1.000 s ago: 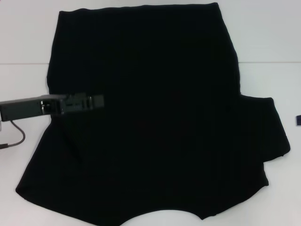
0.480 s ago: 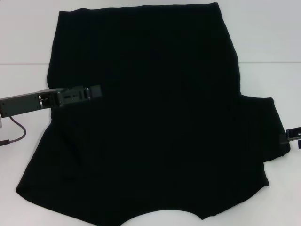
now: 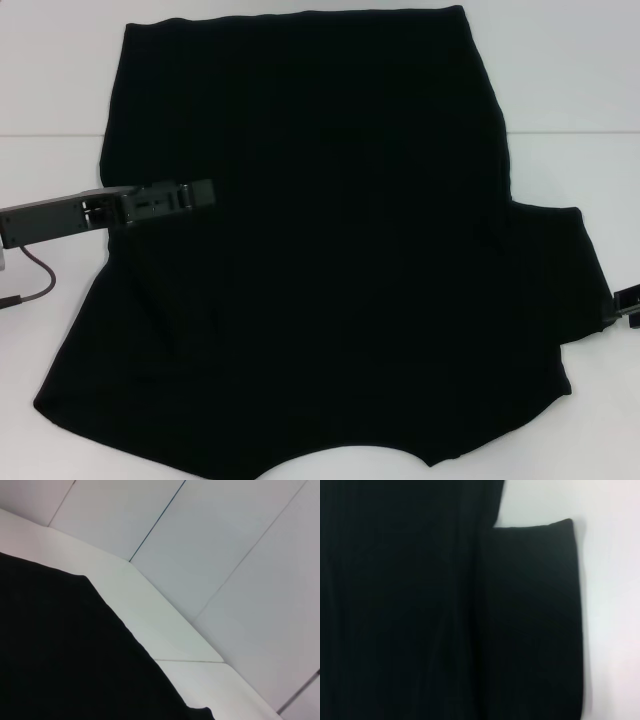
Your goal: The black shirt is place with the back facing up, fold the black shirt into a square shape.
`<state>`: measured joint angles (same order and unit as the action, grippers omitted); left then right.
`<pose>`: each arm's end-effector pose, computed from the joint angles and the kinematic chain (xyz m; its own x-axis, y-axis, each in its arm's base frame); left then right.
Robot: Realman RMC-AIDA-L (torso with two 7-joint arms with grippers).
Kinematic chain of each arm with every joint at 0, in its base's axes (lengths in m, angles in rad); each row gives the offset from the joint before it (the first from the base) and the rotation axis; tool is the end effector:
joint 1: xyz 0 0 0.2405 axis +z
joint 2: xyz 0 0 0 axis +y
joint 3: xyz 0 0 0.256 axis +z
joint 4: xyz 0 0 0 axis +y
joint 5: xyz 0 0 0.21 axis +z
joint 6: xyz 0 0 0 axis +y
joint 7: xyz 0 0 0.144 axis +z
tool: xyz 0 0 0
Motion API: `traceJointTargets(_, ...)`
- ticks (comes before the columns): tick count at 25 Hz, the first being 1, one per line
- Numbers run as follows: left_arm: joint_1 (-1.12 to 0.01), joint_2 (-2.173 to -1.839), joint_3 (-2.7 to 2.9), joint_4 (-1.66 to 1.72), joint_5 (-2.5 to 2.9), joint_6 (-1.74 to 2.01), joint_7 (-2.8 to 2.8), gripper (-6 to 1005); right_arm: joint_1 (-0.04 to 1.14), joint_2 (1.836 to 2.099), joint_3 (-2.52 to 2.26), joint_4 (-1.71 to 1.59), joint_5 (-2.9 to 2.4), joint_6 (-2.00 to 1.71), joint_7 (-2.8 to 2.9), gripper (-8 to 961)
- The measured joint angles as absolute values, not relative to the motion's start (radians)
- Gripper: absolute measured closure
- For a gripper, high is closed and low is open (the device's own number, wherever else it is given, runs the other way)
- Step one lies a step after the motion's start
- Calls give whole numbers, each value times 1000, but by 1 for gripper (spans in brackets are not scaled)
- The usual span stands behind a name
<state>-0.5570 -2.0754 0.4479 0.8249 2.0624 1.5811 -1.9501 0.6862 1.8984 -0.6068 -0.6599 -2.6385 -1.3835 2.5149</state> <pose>-0.2645 0.3541 0.0605 0.4318 0.6219 0.6533 0.8223 -0.5690 -0.0019 0.3276 0.3756 0.0734 0.1459 -0.9501 -0.2758 -0.9520 -0.0589 -0.3005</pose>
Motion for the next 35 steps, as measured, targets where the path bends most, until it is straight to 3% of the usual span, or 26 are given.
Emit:
traceJointTargets(3, -555, -2075, 448, 825, 2062, 1576, -1949, 35, 686, 1905, -605, -659, -2639, -1354, 2517, 466)
traceJointTargets(35, -552, -2078, 448, 825, 2062, 1548, -1951, 36, 725, 1944, -609, -586, -2639, -1238, 2512, 484)
